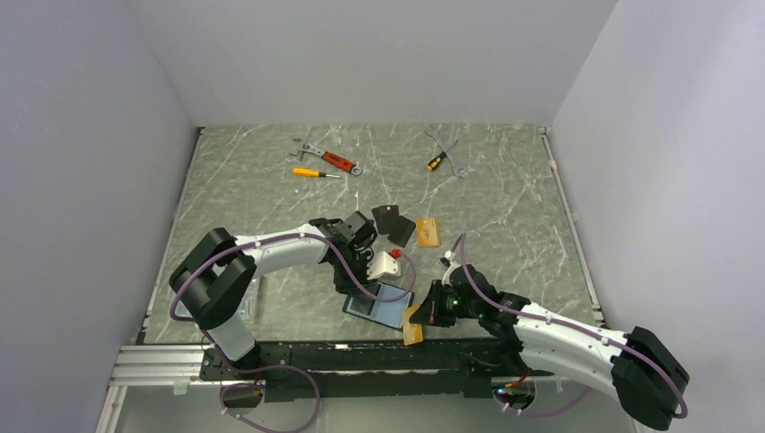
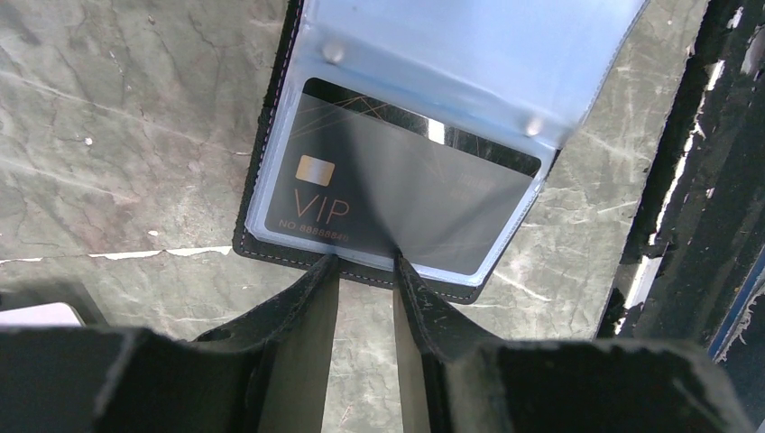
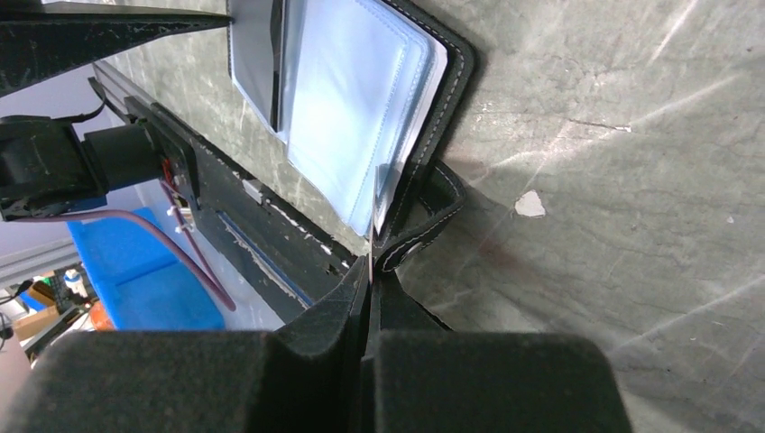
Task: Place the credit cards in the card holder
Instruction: Turn over the card slot in the card holder.
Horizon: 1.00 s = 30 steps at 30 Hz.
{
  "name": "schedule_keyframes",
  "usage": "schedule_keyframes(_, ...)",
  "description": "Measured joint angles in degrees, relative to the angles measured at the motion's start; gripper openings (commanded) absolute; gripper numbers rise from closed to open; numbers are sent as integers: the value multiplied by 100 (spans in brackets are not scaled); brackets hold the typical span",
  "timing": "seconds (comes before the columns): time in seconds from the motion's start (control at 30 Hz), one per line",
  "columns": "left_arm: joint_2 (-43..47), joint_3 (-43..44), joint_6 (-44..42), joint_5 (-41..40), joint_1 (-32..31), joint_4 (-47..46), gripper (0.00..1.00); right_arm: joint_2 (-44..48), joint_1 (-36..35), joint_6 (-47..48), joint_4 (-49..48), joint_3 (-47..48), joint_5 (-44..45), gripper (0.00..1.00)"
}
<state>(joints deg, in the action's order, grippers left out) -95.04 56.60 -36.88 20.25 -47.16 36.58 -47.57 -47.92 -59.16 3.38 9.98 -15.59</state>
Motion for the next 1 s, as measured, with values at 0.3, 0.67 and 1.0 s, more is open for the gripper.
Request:
schedule_keyframes(0.3, 0, 0, -2, -17, -4, 13, 34, 15, 0, -7, -24, -85, -17, 0)
schedule_keyframes(0.67, 0, 0, -9, -20, -4, 15, 33, -208, 0, -26, -262, -87, -136, 0)
schedule_keyframes(1.0, 46, 0, -22, -24, -4, 63, 33, -476, 15, -42, -538, -96, -195, 0)
